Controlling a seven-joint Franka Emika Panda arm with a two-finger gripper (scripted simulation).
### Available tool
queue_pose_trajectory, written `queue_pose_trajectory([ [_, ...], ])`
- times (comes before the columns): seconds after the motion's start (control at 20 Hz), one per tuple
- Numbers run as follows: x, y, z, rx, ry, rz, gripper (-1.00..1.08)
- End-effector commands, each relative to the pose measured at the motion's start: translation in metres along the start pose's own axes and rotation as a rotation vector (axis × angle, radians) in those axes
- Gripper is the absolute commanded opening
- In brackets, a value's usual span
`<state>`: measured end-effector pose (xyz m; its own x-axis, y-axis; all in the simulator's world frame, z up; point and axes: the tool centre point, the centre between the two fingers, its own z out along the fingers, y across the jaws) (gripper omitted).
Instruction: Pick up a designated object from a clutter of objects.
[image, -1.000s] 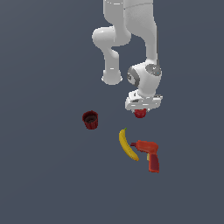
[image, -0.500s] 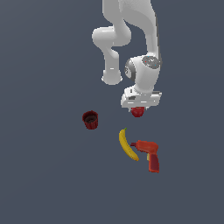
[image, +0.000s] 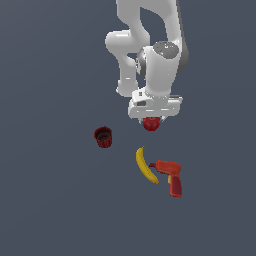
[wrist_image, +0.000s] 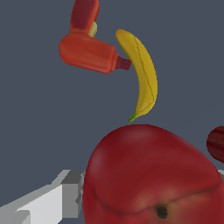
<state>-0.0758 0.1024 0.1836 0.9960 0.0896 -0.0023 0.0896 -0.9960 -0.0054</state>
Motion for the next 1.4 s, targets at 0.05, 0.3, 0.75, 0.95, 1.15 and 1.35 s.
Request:
queue_pose_trajectory([
  [0.05, 0.014, 0.019, -0.032, 0.001, 0.001, -0.001, -1.00],
  [0.3, 0.036, 0.048, -0.077, 0.000, 0.002, 0.000, -1.00],
  [0.75, 0.072, 0.095, -0.149, -0.002, 0.002, 0.001, -1.00],
  [0.95, 0.086, 0.112, -0.176, -0.004, 0.002, 0.002, -1.00],
  [1.15, 0.099, 0.127, -0.200, -0.004, 0.002, 0.002, -1.00],
  [1.35, 0.111, 0.141, -0.221, -0.005, 0.002, 0.002, -1.00],
])
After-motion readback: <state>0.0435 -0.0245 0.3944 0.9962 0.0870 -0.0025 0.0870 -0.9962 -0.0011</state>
